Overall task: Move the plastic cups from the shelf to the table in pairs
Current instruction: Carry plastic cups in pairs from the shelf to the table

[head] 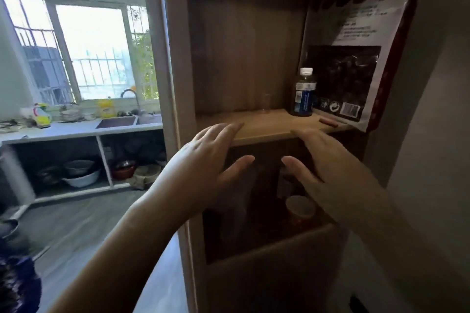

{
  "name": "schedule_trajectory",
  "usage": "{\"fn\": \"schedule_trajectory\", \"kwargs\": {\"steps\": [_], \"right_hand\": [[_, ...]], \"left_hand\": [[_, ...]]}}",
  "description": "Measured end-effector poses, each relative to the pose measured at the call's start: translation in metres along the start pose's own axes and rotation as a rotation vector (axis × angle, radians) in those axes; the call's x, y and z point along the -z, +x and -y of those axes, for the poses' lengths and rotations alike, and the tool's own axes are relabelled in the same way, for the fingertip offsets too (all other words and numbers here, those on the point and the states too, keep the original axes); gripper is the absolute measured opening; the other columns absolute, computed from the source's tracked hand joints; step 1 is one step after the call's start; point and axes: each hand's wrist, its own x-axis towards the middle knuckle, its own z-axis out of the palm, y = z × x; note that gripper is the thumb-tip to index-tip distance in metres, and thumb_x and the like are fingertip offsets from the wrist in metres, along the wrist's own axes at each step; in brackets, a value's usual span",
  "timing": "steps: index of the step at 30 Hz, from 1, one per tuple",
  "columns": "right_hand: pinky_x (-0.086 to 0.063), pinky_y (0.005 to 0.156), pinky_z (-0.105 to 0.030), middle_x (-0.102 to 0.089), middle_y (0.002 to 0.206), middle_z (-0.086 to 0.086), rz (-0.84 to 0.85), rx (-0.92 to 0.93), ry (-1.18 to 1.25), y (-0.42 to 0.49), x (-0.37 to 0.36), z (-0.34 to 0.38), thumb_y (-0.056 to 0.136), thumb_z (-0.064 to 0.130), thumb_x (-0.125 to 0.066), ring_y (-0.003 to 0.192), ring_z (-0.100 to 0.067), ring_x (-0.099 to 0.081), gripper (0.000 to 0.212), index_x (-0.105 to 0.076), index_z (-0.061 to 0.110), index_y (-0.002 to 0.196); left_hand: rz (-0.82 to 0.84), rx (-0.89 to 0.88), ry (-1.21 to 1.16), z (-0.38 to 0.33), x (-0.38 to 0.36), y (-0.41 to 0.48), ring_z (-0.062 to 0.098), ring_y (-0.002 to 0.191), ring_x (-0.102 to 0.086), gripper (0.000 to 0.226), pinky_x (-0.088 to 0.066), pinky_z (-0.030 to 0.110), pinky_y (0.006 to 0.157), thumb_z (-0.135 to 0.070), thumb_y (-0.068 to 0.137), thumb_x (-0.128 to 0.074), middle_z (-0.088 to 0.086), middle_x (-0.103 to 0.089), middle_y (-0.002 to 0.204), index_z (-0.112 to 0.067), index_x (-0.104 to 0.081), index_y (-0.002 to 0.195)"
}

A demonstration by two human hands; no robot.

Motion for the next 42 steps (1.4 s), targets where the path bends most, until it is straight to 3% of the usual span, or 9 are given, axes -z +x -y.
{"fn": "schedule_trajectory", "kwargs": {"steps": [3, 8, 12, 15, 22, 29, 34, 37, 42], "right_hand": [[-0.032, 0.096, -0.027, -0.04, 0.142, 0.005, 0.015, 0.066, 0.043, 0.049, -0.011, -0.05, 0.077, 0.067, -0.025, 0.127, -0.009, -0.034, 0.072, -0.032, 0.029, 0.137], [-0.03, 0.089, -0.024, -0.039, 0.141, 0.008, 0.107, 0.134, 0.152, 0.125, -0.029, -0.121, 0.084, 0.062, -0.036, 0.121, -0.004, -0.035, 0.062, -0.032, 0.03, 0.137], [-0.035, 0.093, -0.027, -0.039, 0.142, 0.004, 0.194, 0.135, 0.224, 0.186, -0.054, -0.152, 0.086, 0.053, -0.048, 0.123, -0.009, -0.038, 0.061, -0.032, 0.026, 0.138], [-0.038, 0.084, -0.025, -0.04, 0.142, -0.001, 0.223, 0.121, 0.243, 0.228, -0.077, -0.167, 0.086, 0.046, -0.054, 0.116, -0.012, -0.045, 0.06, -0.033, 0.024, 0.138], [-0.04, 0.082, -0.026, -0.042, 0.141, -0.003, 0.228, 0.095, 0.193, 0.289, -0.119, -0.196, 0.083, 0.045, -0.058, 0.12, -0.018, -0.047, 0.062, -0.034, 0.025, 0.137], [-0.041, 0.087, -0.028, -0.044, 0.14, -0.003, 0.24, 0.21, 0.096, 0.309, -0.14, -0.2, 0.083, 0.048, -0.056, 0.121, -0.018, -0.046, 0.064, -0.034, 0.023, 0.137], [-0.043, 0.085, -0.031, -0.052, 0.132, -0.004, 0.206, 0.243, -0.003, 0.309, -0.147, -0.2, 0.086, 0.044, -0.054, 0.114, -0.02, -0.051, 0.054, -0.042, 0.019, 0.132], [-0.048, 0.073, -0.031, -0.061, 0.108, -0.004, 0.163, 0.29, -0.009, 0.308, -0.146, -0.198, 0.088, 0.038, -0.053, 0.092, -0.018, -0.056, 0.033, -0.054, 0.017, 0.113], [-0.05, 0.067, -0.034, -0.058, 0.087, 0.0, 0.176, 0.304, -0.025, 0.305, -0.142, -0.194, 0.086, 0.031, -0.056, 0.076, -0.015, -0.054, 0.015, -0.059, 0.017, 0.092]], "left_hand": [[-0.02, 0.057, 0.021, 0.006, -0.03, 0.048, 0.013, 0.127, -0.037, 0.063, -0.026, 0.023, 0.102, -0.046, 0.087, -0.051, 0.001, -0.045, 0.14, -0.018, -0.033, 0.14], [0.015, 0.158, 0.09, 0.027, -0.069, 0.108, 0.016, 0.133, -0.028, 0.063, -0.013, 0.014, 0.099, -0.04, 0.091, -0.049, 0.006, -0.033, 0.148, -0.013, -0.026, 0.143], [0.088, 0.279, 0.153, 0.043, -0.092, 0.147, 0.016, 0.137, -0.022, 0.071, -0.021, 0.028, 0.108, -0.047, 0.09, -0.046, 0.002, -0.024, 0.153, -0.017, -0.016, 0.146], [0.159, 0.347, 0.221, 0.055, -0.109, 0.173, 0.018, 0.14, -0.018, 0.073, -0.019, 0.032, 0.11, -0.047, 0.089, -0.047, 0.003, -0.019, 0.155, -0.017, -0.012, 0.147], [0.12, 0.446, 0.25, 0.095, -0.134, 0.206, 0.025, 0.136, -0.027, 0.066, -0.026, 0.04, 0.111, -0.043, 0.089, -0.049, 0.009, -0.032, 0.149, -0.015, -0.024, 0.143], [0.121, 0.417, 0.281, 0.115, -0.147, 0.225, 0.022, 0.132, -0.033, 0.058, -0.024, 0.034, 0.108, -0.041, 0.089, -0.049, 0.006, -0.04, 0.144, -0.018, -0.033, 0.14], [0.124, 0.421, 0.318, 0.121, -0.152, 0.235, 0.025, 0.125, -0.041, 0.055, -0.034, 0.035, 0.101, -0.038, 0.088, -0.052, 0.008, -0.048, 0.137, -0.016, -0.04, 0.136], [0.11, 0.409, 0.335, 0.121, -0.152, 0.239, 0.026, 0.113, -0.05, 0.047, -0.042, 0.035, 0.088, -0.038, 0.088, -0.051, 0.01, -0.057, 0.124, -0.014, -0.048, 0.128], [0.179, 0.399, 0.379, 0.117, -0.156, 0.239, 0.024, 0.085, -0.055, 0.026, -0.047, 0.036, 0.071, -0.04, 0.089, -0.046, 0.008, -0.062, 0.096, -0.016, -0.057, 0.094]]}}
